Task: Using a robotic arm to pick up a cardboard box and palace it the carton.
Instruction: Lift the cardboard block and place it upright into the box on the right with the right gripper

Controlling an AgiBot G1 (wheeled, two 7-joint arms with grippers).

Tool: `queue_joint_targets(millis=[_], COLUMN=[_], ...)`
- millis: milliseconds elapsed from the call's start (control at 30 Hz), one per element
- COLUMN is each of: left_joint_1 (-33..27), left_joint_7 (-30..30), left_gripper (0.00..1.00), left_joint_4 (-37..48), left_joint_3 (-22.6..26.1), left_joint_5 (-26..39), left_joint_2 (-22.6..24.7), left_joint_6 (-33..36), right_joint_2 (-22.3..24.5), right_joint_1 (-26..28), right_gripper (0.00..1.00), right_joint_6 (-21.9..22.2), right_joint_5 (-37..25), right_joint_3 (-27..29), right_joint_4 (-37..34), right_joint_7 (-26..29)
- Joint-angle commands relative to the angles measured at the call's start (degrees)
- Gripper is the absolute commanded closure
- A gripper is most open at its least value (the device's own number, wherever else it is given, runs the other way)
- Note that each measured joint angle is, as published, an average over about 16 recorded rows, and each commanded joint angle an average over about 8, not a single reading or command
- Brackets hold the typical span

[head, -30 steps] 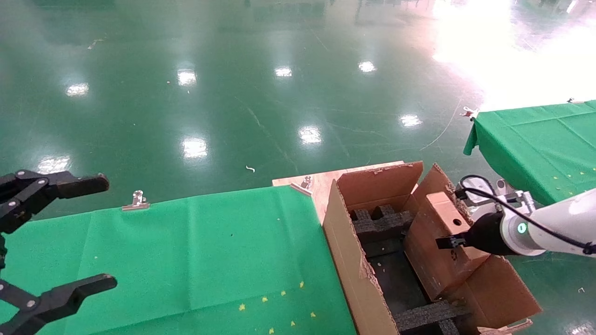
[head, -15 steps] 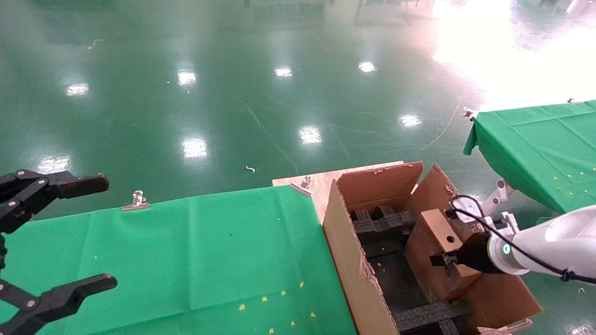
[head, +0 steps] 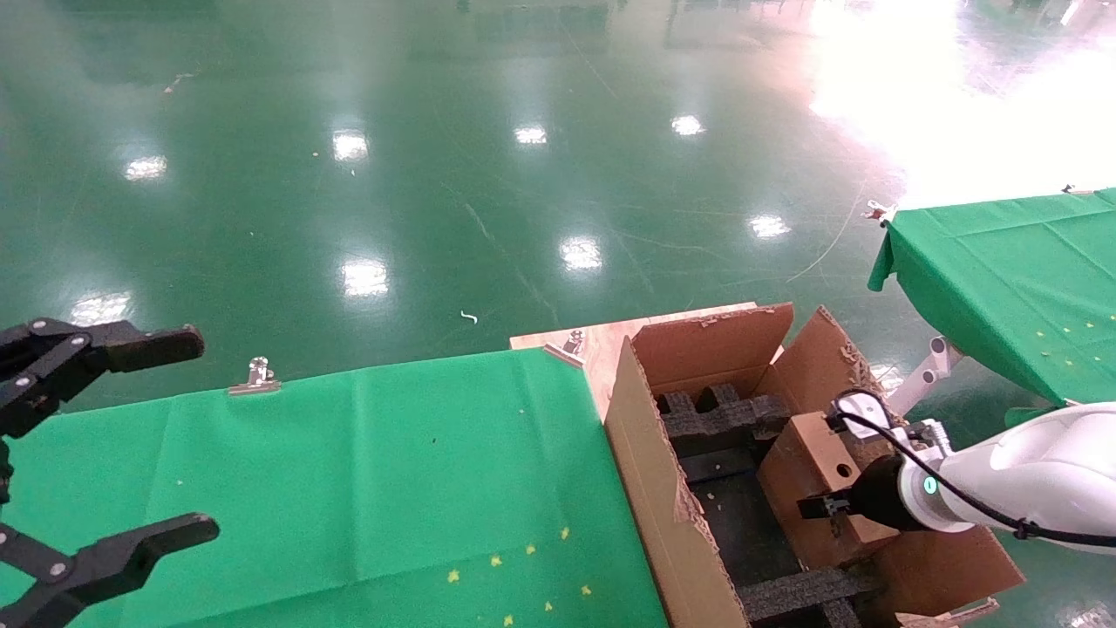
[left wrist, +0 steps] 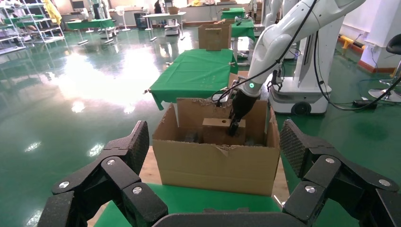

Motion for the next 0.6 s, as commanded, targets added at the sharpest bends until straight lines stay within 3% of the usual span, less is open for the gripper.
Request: queue_joint_targets(millis=[33, 367, 400, 600], left_joint_1=[0.0, 0.0, 0.0, 0.0], left_joint_7=[0.0, 0.0, 0.0, 0.0], left_gripper=[0.0, 0.0, 0.0, 0.0], left_joint_4=[0.0, 0.0, 0.0, 0.0], left_joint_3=[0.0, 0.0, 0.0, 0.0], left_joint_5=[0.0, 0.0, 0.0, 0.0], left_joint_2=[0.0, 0.0, 0.0, 0.0], left_joint_6=[0.0, 0.0, 0.0, 0.0], right_joint_2=[-0.6, -3.1, -3.2, -3.7], right_joint_1=[-0.4, -1.8, -1.9, -2.1], right_gripper=[1.0, 0.99, 0.94, 0.18], right_joint_6=[0.5, 1.2, 1.2, 1.3], right_joint_5=[0.8, 4.4, 4.7, 6.1], right_joint_3=[-0.1, -0.5, -0.6, -0.6], right_joint_4=[-0.9, -5.4, -5.7, -6.9], right_joint_7=[-0.6, -5.2, -5.6, -7.3])
